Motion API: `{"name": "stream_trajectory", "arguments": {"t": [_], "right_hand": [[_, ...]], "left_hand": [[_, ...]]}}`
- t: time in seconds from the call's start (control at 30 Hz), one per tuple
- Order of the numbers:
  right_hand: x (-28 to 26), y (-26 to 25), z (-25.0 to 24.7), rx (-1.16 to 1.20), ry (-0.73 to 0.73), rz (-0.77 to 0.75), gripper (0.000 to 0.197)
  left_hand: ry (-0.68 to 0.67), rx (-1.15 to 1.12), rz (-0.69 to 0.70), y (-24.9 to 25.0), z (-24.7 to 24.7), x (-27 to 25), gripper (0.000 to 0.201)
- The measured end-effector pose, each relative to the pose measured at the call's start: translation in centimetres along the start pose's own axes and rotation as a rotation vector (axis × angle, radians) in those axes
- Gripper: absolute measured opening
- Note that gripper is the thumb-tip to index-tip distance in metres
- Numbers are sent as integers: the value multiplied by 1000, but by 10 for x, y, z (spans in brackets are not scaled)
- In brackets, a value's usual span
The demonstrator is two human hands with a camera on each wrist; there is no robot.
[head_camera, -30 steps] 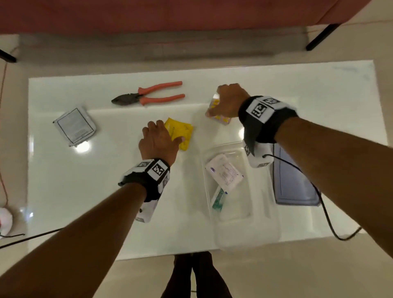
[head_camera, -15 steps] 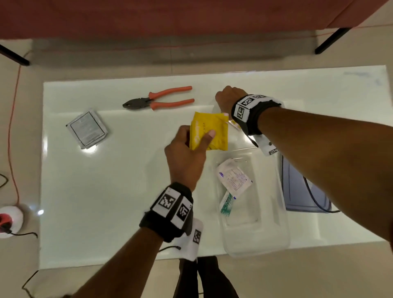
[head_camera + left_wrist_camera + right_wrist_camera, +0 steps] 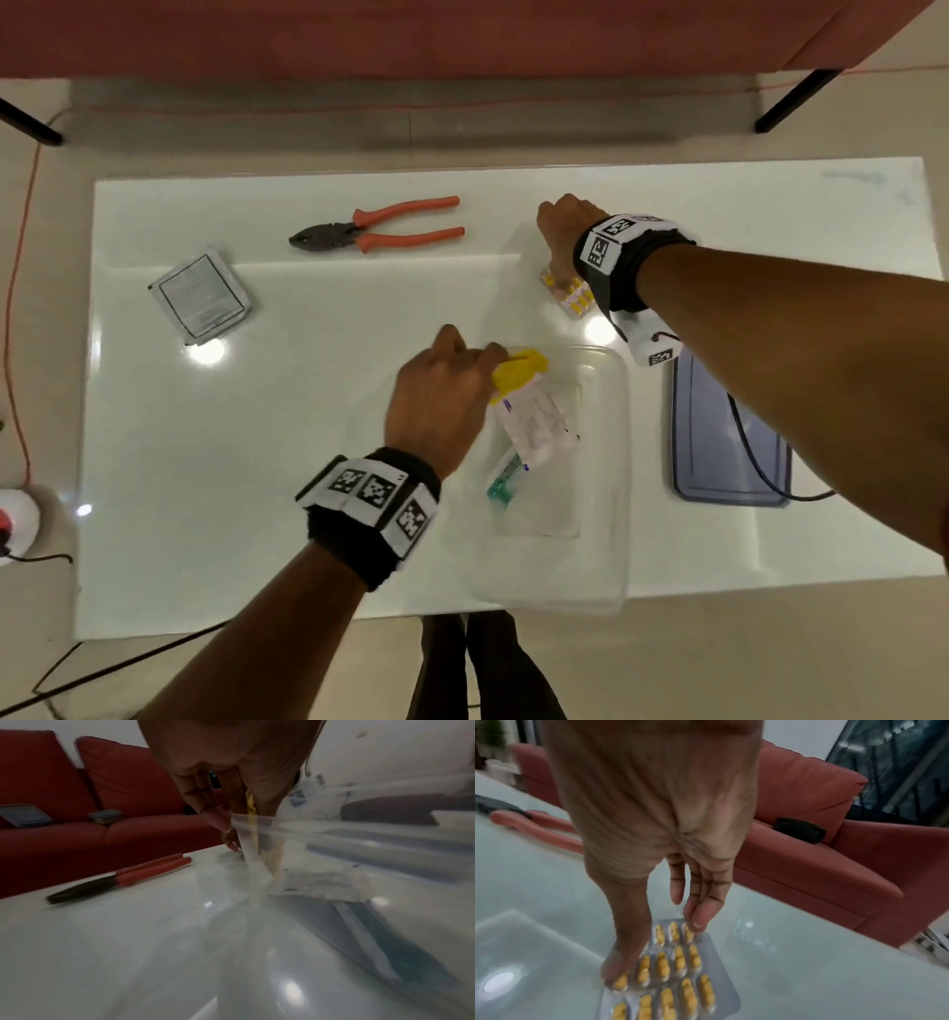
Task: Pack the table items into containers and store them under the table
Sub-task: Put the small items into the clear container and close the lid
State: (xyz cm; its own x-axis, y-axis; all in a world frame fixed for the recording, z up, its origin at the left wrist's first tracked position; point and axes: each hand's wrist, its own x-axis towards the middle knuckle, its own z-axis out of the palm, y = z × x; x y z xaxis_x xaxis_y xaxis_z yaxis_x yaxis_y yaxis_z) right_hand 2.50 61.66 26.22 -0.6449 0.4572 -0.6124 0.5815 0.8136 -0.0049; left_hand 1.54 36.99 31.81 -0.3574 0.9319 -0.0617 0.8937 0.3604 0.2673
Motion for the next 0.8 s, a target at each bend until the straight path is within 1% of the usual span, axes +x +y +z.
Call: {"name": "stream_trajectory", "arguments": {"t": [0.1,0.13,0.2,0.23,0.27,0.33,0.4,0.43,0.5,0.53,0.6,0.63,0.67,0.7,0.77,0.8], "right_hand": [[-7,2,1,8,11,23,53],[-7,3,2,14,36,38,55],[-10,5,3,10,55,103,70],[-12,6,4,34,55,149,72],[-12,11,8,82,75,164,71],[-11,16,14,178,93,219,63],[-13,17,22,235,109,279,60],[-15,16,25,257,99,302,64],[-23,14,30,297,66,313,77],[-29,13,30,312,42,304,80],[-43,9,26,354,39,278,74],[-52,7,20,377,71,271,68],[-63,5,12,407,136,265,61],[-77,2,3,442,236,269,54],[-111,-4,-18,533,491,266,39],[-131,-11,-27,594,606,248,35]], "left_hand": [[21,-76,-147,-43,-12,-7,40],[26,-91,-151,-54,-16,-10,44],[34,-102,-110,-66,-24,-12,53],[26,-110,-103,-66,-26,-13,58],[17,-121,-105,-65,-26,-12,62],[11,-125,-128,-59,-21,-13,59],[56,-87,-160,-54,-11,-17,44],[97,-62,-177,-54,-5,-19,38],[147,-24,-220,-52,0,-23,37],[149,-20,-235,-52,1,-25,39],[129,-44,-236,-54,0,-27,42],[123,-66,-231,-56,-1,-28,43],[129,-86,-225,-57,-3,-29,42],[147,-104,-221,-58,-5,-30,41],[217,-147,-230,-60,-9,-33,36],[262,-175,-245,-62,-10,-37,33]]}}
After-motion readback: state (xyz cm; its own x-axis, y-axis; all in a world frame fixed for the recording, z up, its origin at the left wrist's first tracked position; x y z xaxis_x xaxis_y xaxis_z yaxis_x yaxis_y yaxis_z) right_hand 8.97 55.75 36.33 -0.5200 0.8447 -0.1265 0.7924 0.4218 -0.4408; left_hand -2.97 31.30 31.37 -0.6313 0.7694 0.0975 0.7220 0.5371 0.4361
